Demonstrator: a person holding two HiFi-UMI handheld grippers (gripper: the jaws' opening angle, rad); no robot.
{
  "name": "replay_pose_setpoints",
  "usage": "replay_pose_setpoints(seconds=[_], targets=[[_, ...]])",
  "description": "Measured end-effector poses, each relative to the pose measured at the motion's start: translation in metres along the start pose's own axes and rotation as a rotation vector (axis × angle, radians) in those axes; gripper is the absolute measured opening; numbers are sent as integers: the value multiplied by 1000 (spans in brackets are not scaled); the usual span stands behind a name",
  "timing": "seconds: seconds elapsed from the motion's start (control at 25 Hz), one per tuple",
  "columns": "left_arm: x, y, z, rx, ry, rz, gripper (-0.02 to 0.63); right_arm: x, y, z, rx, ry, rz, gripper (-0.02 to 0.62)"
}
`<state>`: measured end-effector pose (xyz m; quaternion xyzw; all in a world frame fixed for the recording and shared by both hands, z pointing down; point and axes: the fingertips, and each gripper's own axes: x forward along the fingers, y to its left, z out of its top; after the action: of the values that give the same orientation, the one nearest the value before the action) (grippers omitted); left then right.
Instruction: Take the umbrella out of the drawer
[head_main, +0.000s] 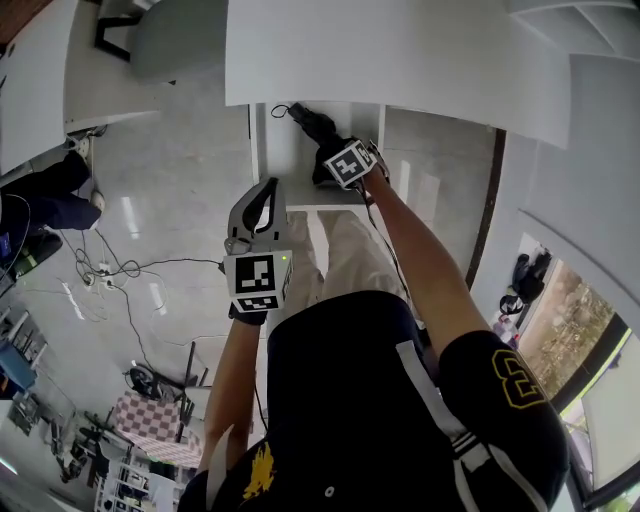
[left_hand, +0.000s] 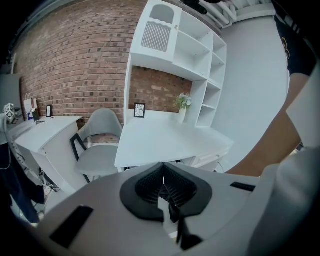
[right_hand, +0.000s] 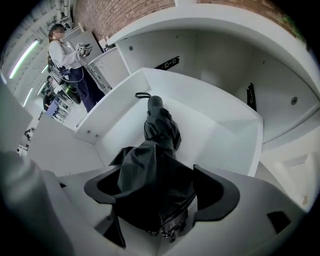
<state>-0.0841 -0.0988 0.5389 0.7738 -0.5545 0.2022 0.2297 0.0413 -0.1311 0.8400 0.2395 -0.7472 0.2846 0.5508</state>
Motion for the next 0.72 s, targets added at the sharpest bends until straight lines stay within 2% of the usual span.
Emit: replay_pose_setpoints(seconds=[0.4,0.72], targets=[[12,-4,-8,-20,12,20,20,24,-6,-9,-40,23,15,422],[13,-7,-13,-26,20,23,20,40,-2,-18,-177,95,-30,422]])
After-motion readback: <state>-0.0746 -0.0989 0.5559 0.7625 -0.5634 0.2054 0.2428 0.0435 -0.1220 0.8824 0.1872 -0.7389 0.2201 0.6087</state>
